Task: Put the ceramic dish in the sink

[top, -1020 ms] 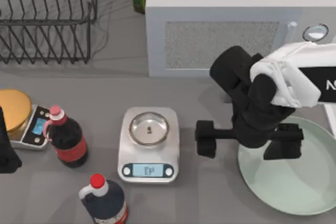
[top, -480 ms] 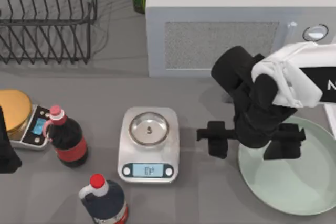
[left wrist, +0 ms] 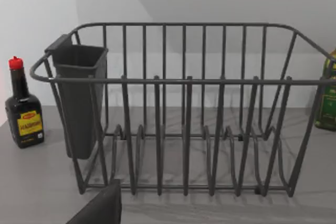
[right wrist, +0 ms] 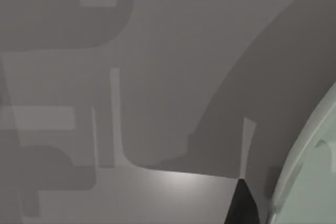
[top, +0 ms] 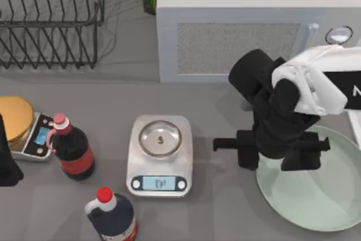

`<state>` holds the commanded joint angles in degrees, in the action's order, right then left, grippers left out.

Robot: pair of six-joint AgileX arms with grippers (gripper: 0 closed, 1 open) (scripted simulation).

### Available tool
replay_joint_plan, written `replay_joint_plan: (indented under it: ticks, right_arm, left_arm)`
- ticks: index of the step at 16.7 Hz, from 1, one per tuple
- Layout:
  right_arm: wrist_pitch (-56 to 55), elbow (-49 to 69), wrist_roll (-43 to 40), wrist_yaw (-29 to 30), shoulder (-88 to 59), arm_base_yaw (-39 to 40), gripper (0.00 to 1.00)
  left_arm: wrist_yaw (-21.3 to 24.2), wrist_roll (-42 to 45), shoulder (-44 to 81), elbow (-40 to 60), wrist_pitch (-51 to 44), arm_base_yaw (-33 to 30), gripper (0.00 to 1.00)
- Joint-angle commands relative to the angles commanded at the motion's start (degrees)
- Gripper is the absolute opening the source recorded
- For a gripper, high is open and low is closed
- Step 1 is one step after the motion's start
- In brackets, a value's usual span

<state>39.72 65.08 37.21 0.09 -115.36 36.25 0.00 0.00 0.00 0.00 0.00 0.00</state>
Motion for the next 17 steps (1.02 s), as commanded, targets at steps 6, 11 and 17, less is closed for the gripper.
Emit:
replay_joint_plan:
  ticks: [6,11,17]
  right_arm:
    - [0.0,0.0,0.0,0.0,0.0,0.0,0.00]
    - [4.3,4.4,-0.4,1.2,5.3,-0.8,0.00]
    - [27.6,27.6,-0.3,1.2,4.5,-0.7,0.00]
  left_arm:
    - [0.0,0.0,0.0,0.0,0.0,0.0,1.00]
    - [0.0,0.0,0.0,0.0,0.0,0.0,1.00]
    - [0.0,0.0,0.0,0.0,0.0,0.0,1.00]
